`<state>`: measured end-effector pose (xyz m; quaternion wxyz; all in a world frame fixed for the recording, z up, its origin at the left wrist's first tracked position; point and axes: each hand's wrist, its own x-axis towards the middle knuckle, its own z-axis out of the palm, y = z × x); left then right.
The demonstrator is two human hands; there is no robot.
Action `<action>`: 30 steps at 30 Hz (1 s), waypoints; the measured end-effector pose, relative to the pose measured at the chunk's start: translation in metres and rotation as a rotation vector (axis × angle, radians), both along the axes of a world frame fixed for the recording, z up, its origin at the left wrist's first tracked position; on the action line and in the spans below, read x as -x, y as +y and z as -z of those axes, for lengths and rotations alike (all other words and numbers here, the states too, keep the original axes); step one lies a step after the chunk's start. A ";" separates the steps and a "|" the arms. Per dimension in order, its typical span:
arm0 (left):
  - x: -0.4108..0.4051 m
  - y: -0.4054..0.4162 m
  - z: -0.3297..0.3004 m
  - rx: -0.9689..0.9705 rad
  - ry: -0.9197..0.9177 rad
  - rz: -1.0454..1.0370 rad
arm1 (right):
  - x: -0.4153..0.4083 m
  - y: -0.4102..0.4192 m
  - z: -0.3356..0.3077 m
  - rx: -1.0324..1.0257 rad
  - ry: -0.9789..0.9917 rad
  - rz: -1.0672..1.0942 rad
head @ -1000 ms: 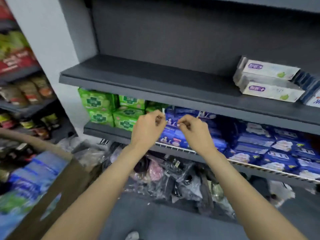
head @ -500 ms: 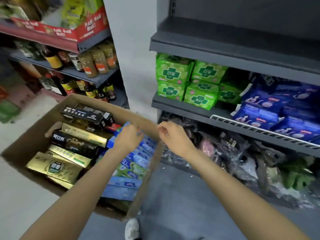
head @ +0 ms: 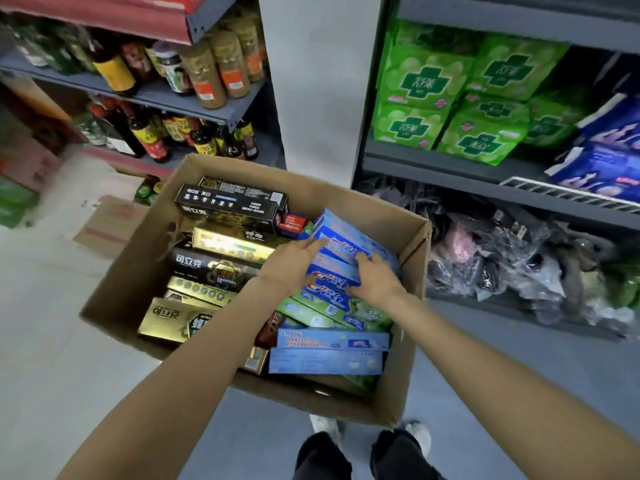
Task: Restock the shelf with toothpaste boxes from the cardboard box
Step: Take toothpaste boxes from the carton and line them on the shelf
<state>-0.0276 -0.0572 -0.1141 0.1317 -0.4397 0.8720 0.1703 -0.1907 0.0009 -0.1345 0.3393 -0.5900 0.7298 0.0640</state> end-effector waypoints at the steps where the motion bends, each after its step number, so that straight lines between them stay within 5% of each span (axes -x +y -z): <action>1: -0.002 -0.002 0.002 -0.019 0.044 -0.036 | 0.000 0.001 0.002 0.018 0.031 0.016; 6: -0.012 -0.008 0.010 -0.024 0.182 -0.204 | -0.002 -0.001 0.007 0.023 0.074 -0.033; 17: -0.009 -0.008 0.024 0.180 -0.032 -0.043 | -0.001 0.009 0.002 -0.080 -0.153 0.085; 24: -0.021 -0.011 0.022 0.114 0.052 -0.023 | -0.013 0.014 0.016 -0.015 0.032 0.073; 27: -0.027 -0.012 0.016 0.048 0.183 -0.080 | -0.004 0.009 0.010 -0.033 -0.099 0.149; 30: -0.030 -0.013 0.004 -0.158 0.550 -0.325 | 0.009 0.010 -0.009 0.002 -0.335 0.300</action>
